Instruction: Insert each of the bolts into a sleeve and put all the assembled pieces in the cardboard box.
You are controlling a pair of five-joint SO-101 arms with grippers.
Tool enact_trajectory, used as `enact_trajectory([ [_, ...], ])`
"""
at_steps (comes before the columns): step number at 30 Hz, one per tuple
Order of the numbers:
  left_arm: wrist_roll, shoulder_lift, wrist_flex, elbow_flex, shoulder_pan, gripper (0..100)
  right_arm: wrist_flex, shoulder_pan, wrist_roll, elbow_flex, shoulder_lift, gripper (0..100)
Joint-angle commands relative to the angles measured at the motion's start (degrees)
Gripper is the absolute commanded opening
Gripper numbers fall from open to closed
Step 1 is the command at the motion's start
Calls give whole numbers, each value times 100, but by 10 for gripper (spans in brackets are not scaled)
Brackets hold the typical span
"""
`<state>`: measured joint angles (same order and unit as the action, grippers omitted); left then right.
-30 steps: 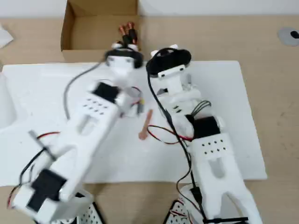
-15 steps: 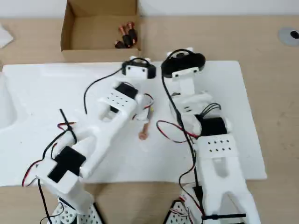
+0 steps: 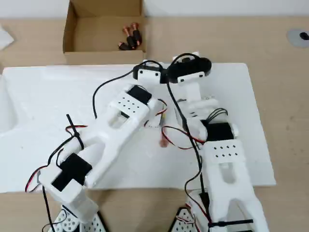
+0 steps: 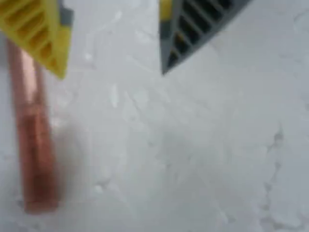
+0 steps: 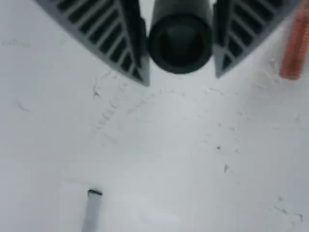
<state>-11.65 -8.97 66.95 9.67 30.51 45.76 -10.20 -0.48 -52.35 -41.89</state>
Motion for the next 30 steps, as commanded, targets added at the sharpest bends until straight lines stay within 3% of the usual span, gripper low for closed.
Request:
enact_trajectory([
  [1, -308, 48, 18, -316, 246, 139, -9, 75, 70, 22, -189, 9],
  [5, -686, 57, -123, -510, 519, 139, -9, 180, 70, 22, -189, 9],
  [12, -738, 57, -79, -835, 941, 139, -35, 611, 413, -286, -180, 9],
  [30, -1020, -4, -413, 167, 862, 138, 9, 980, 466, -382, -189, 9],
])
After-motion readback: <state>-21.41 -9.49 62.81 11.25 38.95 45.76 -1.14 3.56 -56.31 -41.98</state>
